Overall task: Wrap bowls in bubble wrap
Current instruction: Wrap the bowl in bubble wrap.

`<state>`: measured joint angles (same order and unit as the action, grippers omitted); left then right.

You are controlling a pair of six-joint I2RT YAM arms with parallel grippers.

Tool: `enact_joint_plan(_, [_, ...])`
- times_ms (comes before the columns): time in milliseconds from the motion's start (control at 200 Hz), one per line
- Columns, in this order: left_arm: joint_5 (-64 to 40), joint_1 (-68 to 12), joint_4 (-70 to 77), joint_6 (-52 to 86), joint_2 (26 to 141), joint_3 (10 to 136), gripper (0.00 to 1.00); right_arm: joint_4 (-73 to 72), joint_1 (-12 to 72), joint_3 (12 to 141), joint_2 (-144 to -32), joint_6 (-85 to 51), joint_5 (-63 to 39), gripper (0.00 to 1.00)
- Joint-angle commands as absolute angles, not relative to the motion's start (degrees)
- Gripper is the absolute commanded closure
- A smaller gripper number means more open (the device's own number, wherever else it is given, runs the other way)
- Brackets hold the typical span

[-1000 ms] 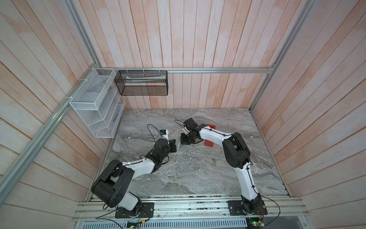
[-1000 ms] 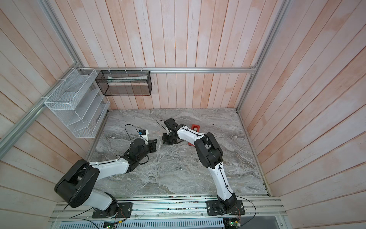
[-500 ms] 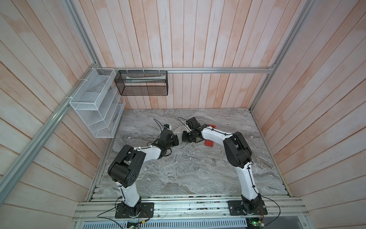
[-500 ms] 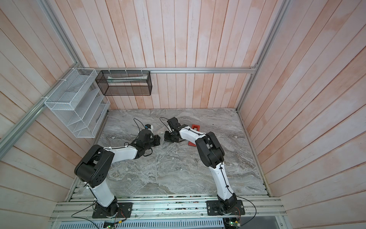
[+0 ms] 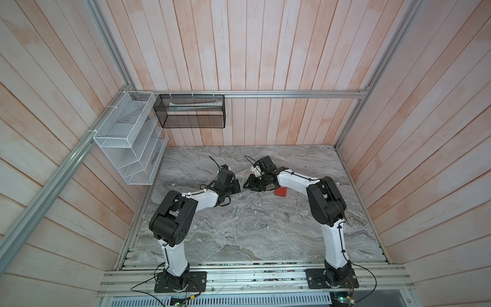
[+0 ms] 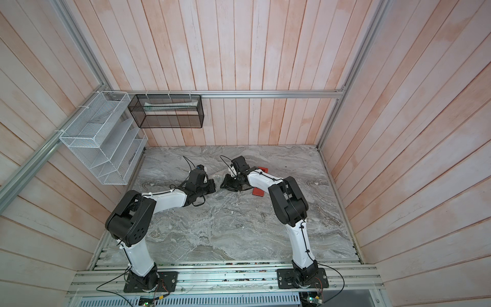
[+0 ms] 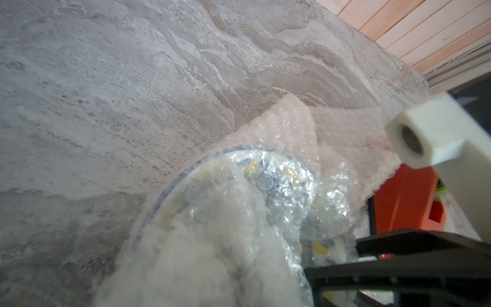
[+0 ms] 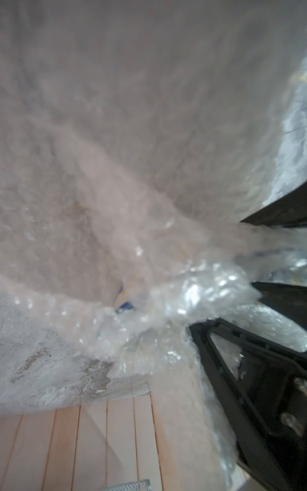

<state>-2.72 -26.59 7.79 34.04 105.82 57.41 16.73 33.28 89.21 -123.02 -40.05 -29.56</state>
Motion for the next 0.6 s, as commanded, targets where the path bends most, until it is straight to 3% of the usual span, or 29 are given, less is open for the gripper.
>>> enact_joint_plan(0, [-3.6, -27.1, 4.2, 33.4, 107.9, 58.3, 0.95, 12.0, 33.2, 87.8, -119.7, -41.4, -35.6, 0.57])
enact_joint_plan(225, [-3.8, -27.1, 3.7, 33.5, 108.2, 59.1, 0.95, 9.7, 32.8, 86.5, -118.8, -43.5, -37.7, 0.45])
enact_joint_plan(595, [-4.4, -28.1, 4.1, 34.2, 108.6, 60.4, 0.95, 10.4, 33.9, 88.6, -122.9, -43.6, -37.0, 0.43])
